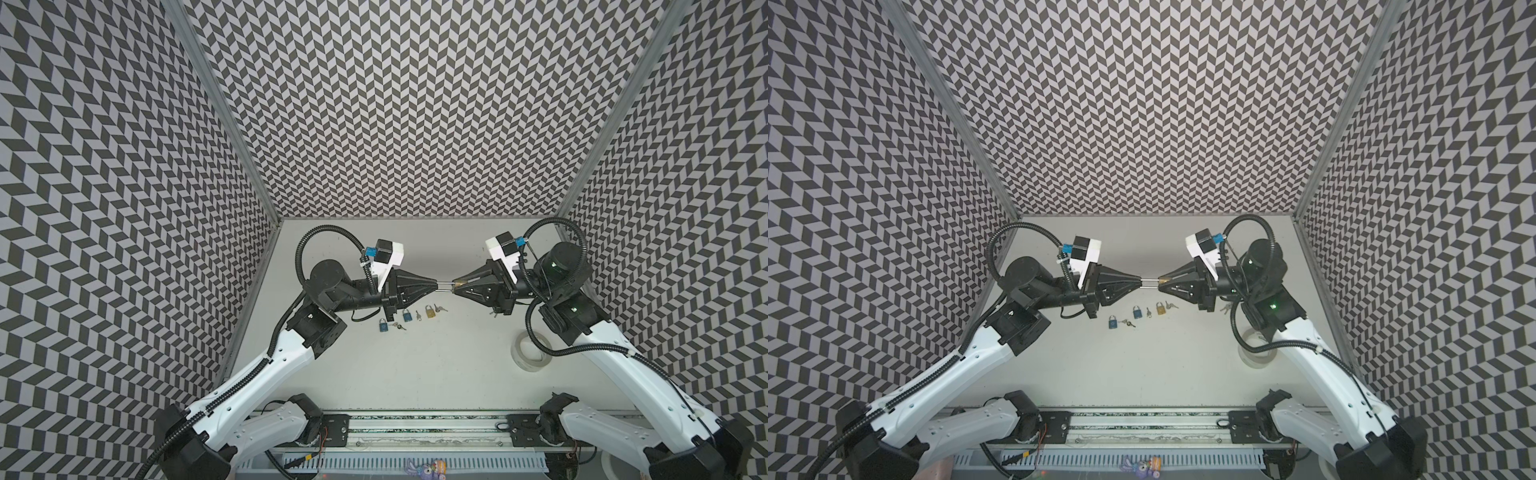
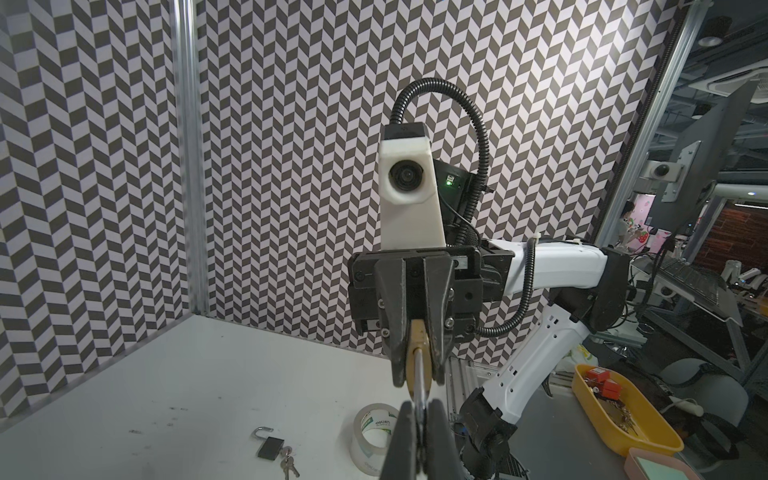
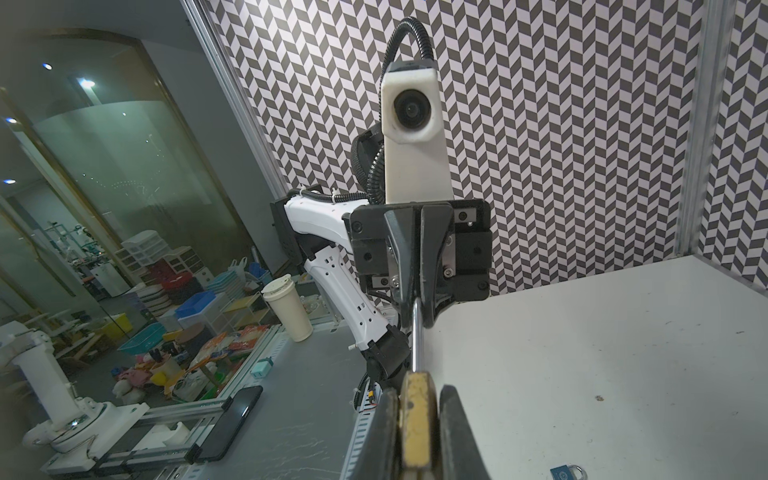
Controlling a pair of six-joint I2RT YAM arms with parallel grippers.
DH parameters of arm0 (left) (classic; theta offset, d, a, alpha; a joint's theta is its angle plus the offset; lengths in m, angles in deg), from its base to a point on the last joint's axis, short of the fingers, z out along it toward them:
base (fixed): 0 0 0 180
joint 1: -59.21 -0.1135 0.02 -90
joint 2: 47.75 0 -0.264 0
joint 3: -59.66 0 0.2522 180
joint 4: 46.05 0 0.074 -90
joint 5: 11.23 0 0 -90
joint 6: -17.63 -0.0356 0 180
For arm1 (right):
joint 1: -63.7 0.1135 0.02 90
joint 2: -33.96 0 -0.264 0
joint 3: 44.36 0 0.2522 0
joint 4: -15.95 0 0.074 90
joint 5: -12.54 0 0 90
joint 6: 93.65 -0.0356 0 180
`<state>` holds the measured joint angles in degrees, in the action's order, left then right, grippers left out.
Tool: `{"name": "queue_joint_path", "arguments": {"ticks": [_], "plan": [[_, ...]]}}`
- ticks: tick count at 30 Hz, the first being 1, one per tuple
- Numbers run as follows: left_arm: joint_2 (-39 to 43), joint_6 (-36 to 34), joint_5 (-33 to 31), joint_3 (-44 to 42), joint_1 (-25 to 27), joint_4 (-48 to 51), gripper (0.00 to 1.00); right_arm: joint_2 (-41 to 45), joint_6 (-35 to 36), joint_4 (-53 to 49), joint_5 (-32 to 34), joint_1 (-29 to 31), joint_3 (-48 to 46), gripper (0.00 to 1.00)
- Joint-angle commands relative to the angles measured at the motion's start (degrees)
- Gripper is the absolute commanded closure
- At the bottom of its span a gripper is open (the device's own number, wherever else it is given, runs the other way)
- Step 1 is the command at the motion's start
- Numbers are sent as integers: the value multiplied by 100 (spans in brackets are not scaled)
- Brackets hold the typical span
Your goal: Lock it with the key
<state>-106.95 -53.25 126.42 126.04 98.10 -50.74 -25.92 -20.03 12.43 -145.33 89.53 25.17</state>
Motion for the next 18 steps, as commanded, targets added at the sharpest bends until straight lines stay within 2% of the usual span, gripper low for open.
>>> {"name": "queue_joint_path", "arguments": {"ticks": [1, 2, 4, 6, 8, 11, 13, 18], "plan": [[66, -70, 155, 34, 63, 220, 100, 18, 73, 93, 468, 171, 4, 100], [83, -66, 177, 29, 42, 228, 99, 16, 71, 96, 460, 172, 3, 100], [84, -58, 238, 36, 30, 229, 73, -6, 41, 119, 416, 173, 6, 100], [57, -3, 308, 12, 30, 154, 56, -33, 8, 160, 375, 169, 4, 100], [25, 46, 353, 3, 30, 98, 48, -51, -31, 196, 346, 170, -9, 100], [-20, 161, 370, -23, 46, -50, 48, -57, -109, 274, 321, 174, -36, 100], [-69, 221, 396, -32, 63, -134, 51, -68, -130, 294, 302, 171, -33, 100], [-102, 286, 419, -43, 66, -260, 74, -51, -114, 289, 305, 173, -49, 100]]}}
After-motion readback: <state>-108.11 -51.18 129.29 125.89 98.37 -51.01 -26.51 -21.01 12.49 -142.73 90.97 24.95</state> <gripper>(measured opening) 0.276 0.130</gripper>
